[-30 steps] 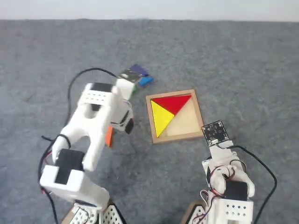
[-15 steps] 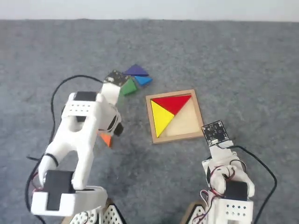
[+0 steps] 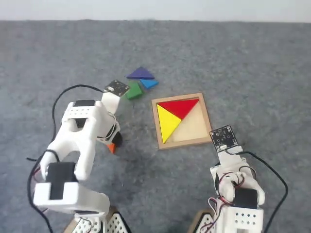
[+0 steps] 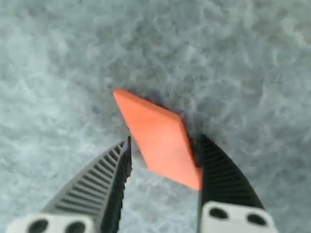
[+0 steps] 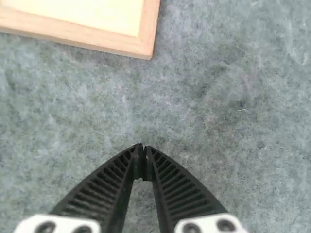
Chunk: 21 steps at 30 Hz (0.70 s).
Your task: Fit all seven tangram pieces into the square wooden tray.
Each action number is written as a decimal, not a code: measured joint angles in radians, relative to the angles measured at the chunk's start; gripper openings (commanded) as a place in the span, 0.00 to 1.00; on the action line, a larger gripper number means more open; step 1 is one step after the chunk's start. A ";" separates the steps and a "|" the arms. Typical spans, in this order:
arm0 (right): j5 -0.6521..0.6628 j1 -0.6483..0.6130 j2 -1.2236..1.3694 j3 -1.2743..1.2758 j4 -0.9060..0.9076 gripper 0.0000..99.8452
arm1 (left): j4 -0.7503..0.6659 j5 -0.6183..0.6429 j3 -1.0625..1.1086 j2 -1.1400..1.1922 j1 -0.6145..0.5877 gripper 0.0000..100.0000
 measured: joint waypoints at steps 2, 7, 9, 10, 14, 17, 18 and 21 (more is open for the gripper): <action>0.000 0.000 0.000 0.000 0.000 0.01 | 0.000 0.000 -0.002 0.025 0.000 0.11; 0.000 0.000 0.000 0.000 0.000 0.01 | 0.002 0.000 -0.002 0.028 0.011 0.04; 0.000 0.000 0.000 0.000 0.000 0.01 | 0.002 0.000 0.002 0.026 0.012 0.03; 0.000 0.000 0.000 0.000 0.000 0.01 | 0.002 0.000 0.002 0.026 0.012 0.02; 0.000 0.000 0.000 0.000 0.000 0.01 | 0.002 0.002 0.002 0.009 0.012 0.02; 0.000 0.000 0.000 0.000 0.000 0.01 | 0.002 0.008 0.003 -0.020 0.005 0.02; 0.000 0.000 0.000 0.000 0.000 0.01 | 0.005 0.011 0.003 -0.034 0.002 0.02; 0.000 0.000 0.000 0.000 0.000 0.01 | 0.035 0.011 0.003 -0.087 0.038 0.02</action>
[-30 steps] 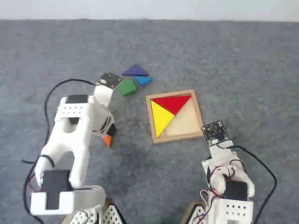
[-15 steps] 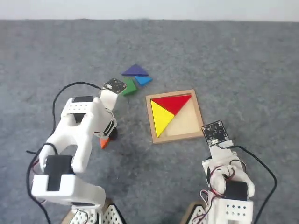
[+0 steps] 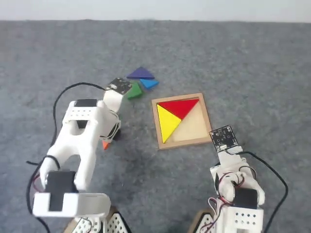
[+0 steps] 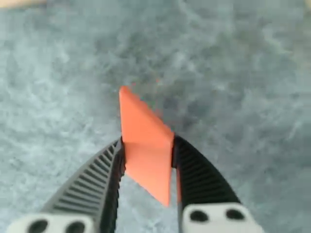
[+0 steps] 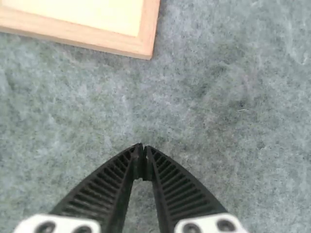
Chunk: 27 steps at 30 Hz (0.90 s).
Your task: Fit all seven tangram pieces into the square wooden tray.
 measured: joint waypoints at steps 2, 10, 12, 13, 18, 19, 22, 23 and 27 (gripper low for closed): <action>0.000 0.000 0.000 0.000 0.000 0.01 | 0.023 0.011 0.000 -0.037 0.032 0.02; 0.000 0.000 0.000 0.000 0.000 0.01 | 0.061 0.110 0.000 -0.143 0.193 0.02; 0.000 0.000 0.000 0.000 0.000 0.01 | 0.061 0.137 0.000 -0.149 0.253 0.02; 0.000 0.000 0.000 0.000 0.000 0.01 | 0.061 0.144 0.000 -0.149 0.288 0.02; 0.000 0.000 0.000 0.000 0.000 0.01 | 0.023 0.201 -0.043 -0.150 0.476 0.02; 0.000 0.000 0.000 0.000 0.000 0.01 | 0.014 0.206 -0.060 -0.150 0.508 0.02; 0.000 0.000 0.000 0.000 0.000 0.01 | -0.014 0.213 -0.109 -0.146 0.586 0.02; 0.000 0.000 0.000 0.000 0.000 0.01 | -0.028 0.213 -0.126 -0.132 0.601 0.02; 0.000 0.000 0.000 0.000 0.000 0.01 | -0.095 0.212 -0.172 -0.005 0.614 0.02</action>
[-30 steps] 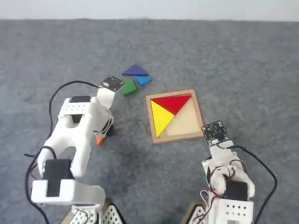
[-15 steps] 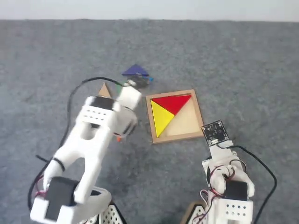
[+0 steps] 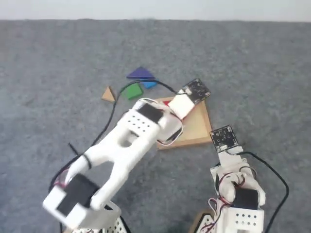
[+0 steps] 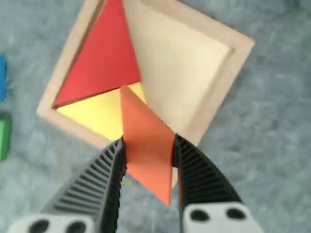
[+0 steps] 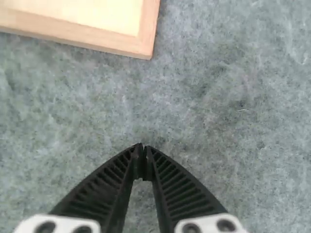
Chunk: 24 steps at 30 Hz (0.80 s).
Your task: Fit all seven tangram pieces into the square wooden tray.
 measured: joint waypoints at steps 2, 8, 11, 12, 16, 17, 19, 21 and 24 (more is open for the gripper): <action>0.000 0.000 0.000 0.000 0.000 0.01 | -0.041 -0.008 -0.008 0.063 0.006 0.02; 0.000 0.000 0.000 0.000 0.000 0.01 | -0.114 -0.061 -0.020 0.118 0.011 0.02; 0.000 0.000 0.000 0.000 0.000 0.01 | -0.120 -0.064 -0.041 0.123 0.011 0.02; 0.000 0.000 0.000 0.000 0.000 0.01 | -0.120 -0.064 -0.046 0.123 0.011 0.02; 0.000 0.000 0.000 0.000 0.000 0.01 | -0.124 -0.064 -0.063 0.123 0.011 0.02; 0.000 0.000 0.000 0.000 0.000 0.01 | -0.138 -0.061 -0.064 0.123 0.011 0.02; 0.000 0.000 0.000 0.000 0.000 0.01 | -0.170 -0.018 -0.064 0.123 0.015 0.02; 0.000 0.000 0.000 0.000 0.000 0.01 | -0.184 0.040 -0.066 0.137 0.023 0.02; 0.000 0.000 0.000 0.000 0.000 0.01 | -0.190 0.107 -0.066 0.166 0.025 0.02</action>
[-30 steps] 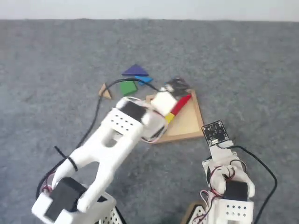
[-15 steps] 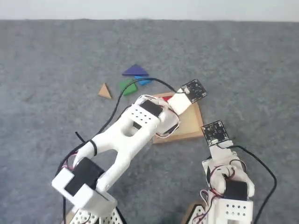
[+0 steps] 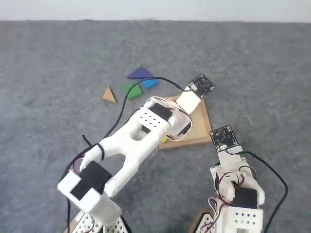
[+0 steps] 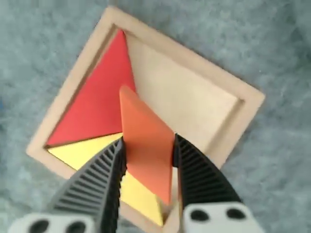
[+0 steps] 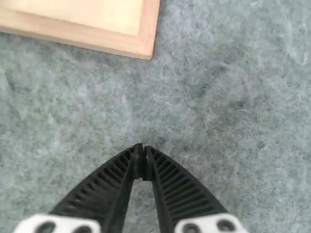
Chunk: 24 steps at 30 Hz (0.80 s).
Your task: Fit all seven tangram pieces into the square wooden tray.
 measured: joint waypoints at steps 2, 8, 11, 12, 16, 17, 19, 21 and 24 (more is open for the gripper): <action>0.000 0.000 0.000 0.000 0.000 0.01 | 0.000 0.014 0.000 0.014 0.008 0.02; 0.000 0.000 0.000 0.000 0.000 0.01 | 0.000 -0.080 0.000 0.028 0.078 0.02; 0.000 0.000 0.000 0.000 0.000 0.01 | 0.003 -0.121 0.000 0.028 0.071 0.02; 0.000 0.000 0.000 0.000 0.000 0.01 | 0.003 -0.129 0.000 0.028 0.068 0.02; 0.000 0.000 0.000 0.000 0.000 0.01 | 0.003 -0.173 0.000 0.028 0.075 0.02; 0.000 0.000 0.000 0.000 0.000 0.01 | 0.003 -0.180 0.000 0.028 0.075 0.02; 0.000 0.000 0.000 0.000 0.000 0.01 | 0.003 -0.184 0.000 0.028 0.072 0.02; 0.000 0.000 0.000 0.000 0.000 0.01 | 0.003 -0.184 0.003 0.028 0.071 0.02; 0.000 0.000 0.000 0.000 0.000 0.01 | 0.005 -0.184 0.014 0.028 0.071 0.02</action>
